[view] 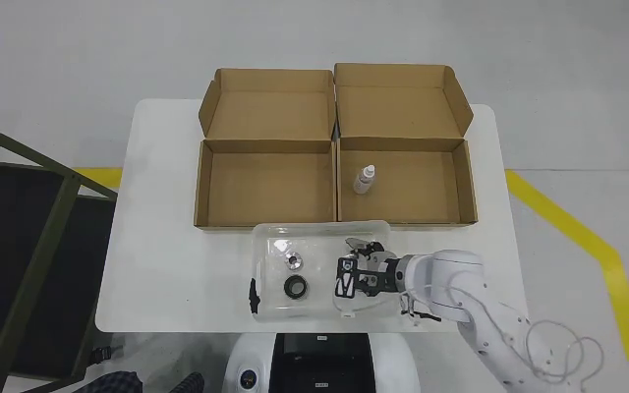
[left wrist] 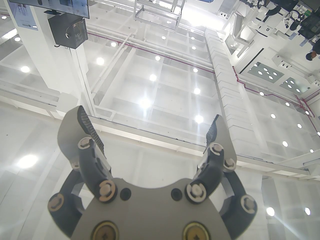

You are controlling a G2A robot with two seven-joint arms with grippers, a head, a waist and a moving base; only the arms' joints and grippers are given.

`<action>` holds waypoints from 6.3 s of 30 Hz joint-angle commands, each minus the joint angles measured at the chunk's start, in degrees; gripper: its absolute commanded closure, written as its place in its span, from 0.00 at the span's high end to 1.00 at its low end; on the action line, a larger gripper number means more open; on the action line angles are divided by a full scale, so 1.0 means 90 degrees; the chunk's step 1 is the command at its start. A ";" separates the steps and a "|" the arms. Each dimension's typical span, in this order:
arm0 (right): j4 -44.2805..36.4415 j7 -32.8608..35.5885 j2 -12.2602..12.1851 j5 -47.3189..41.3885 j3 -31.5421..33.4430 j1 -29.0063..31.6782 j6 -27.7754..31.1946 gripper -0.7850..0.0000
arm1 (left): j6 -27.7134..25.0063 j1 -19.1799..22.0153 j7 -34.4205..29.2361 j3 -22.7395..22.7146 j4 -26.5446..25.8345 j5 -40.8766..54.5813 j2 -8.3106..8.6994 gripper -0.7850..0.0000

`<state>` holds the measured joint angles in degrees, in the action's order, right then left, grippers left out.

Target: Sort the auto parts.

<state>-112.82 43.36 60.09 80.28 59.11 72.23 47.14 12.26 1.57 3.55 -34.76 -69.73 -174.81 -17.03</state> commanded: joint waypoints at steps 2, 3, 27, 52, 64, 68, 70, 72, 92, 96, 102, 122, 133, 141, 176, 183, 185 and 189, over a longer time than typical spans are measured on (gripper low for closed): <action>0.0031 0.0047 0.0008 0.0081 -0.0072 -0.0053 -0.0056 0.69 | 0.0000 0.0000 0.0000 0.0000 0.0000 0.0000 0.0000 1.00; 0.0040 0.0063 0.0010 0.0119 -0.0097 -0.0070 -0.0079 0.67 | 0.0000 0.0000 0.0000 0.0000 0.0000 0.0000 0.0000 1.00; 0.0176 0.0237 0.0079 0.0782 -0.0507 -0.0371 -0.0439 0.00 | 0.0000 0.0000 0.0000 0.0000 0.0000 0.0000 0.0000 1.00; -0.0020 -0.2202 0.0014 -0.0632 0.0278 0.0091 -0.0682 0.00 | 0.0000 0.0000 0.0000 0.0000 0.0000 0.0000 0.0000 1.00; -0.0040 -0.3602 -0.0020 -0.1186 0.0880 0.0437 -0.1003 0.00 | 0.0000 0.0000 0.0000 0.0000 0.0000 0.0000 0.0000 1.00; 0.0005 -0.4106 -0.0013 -0.1548 0.1034 0.0514 -0.1066 0.00 | 0.0000 0.0000 0.0000 0.0000 0.0000 0.0000 0.0000 1.00; 0.0054 -0.4335 -0.0008 -0.1702 0.1105 0.0533 -0.1073 0.00 | 0.0000 0.0000 0.0000 0.0000 0.0000 0.0000 0.0000 1.00; 0.0064 -0.4626 0.0000 -0.1857 0.1167 0.0537 -0.1057 0.00 | 0.0000 0.0000 0.0000 0.0000 0.0000 0.0000 0.0000 1.00; 0.0292 -0.6150 0.0086 -0.2658 0.1500 0.0591 -0.1040 0.00 | 0.0000 0.0000 0.0000 0.0000 0.0000 0.0000 0.0000 1.00; 0.0267 -0.6335 0.0097 -0.2623 0.1565 0.0627 -0.1007 0.00 | 0.0000 0.0000 0.0000 0.0000 0.0000 0.0000 0.0000 1.00; 0.0250 -0.6545 0.0114 -0.2463 0.1623 0.0670 -0.0989 0.00 | 0.0000 0.0000 0.0000 0.0000 0.0000 0.0000 0.0000 1.00; 0.0332 -0.6276 0.0121 -0.1828 0.1682 0.0607 -0.0582 0.00 | 0.0000 0.0000 0.0000 0.0000 0.0000 0.0000 0.0000 1.00; 0.0600 -0.5376 0.0083 -0.1728 0.1903 0.0714 -0.0803 0.00 | 0.0000 0.0000 0.0000 0.0000 0.0000 0.0000 0.0000 1.00; 0.0690 -0.4778 0.0003 -0.1718 0.2371 0.0892 -0.0756 0.00 | 0.0000 0.0000 0.0000 0.0000 0.0000 0.0000 0.0000 1.00; 0.2729 -0.3093 0.0090 -0.0692 0.1482 -0.0872 -0.1031 0.00 | 0.0000 0.0000 0.0000 0.0000 0.0000 0.0000 0.0000 1.00; 0.3186 -0.3016 0.0145 -0.0632 0.1211 -0.1239 -0.1023 0.04 | 0.0000 0.0000 0.0000 0.0000 0.0000 0.0000 0.0000 1.00; 0.3256 -0.3007 0.0157 -0.0608 0.1146 -0.1295 -0.1034 0.08 | 0.0000 0.0000 0.0000 0.0000 0.0000 0.0000 0.0000 1.00; 0.3377 -0.2977 0.0179 -0.0566 0.1036 -0.1399 -0.1042 0.20 | 0.0000 0.0000 0.0000 0.0000 0.0000 0.0000 0.0000 1.00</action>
<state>-82.63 16.53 61.66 75.16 68.62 59.83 37.76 12.26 1.57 3.55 -34.76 -69.73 -174.81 -17.03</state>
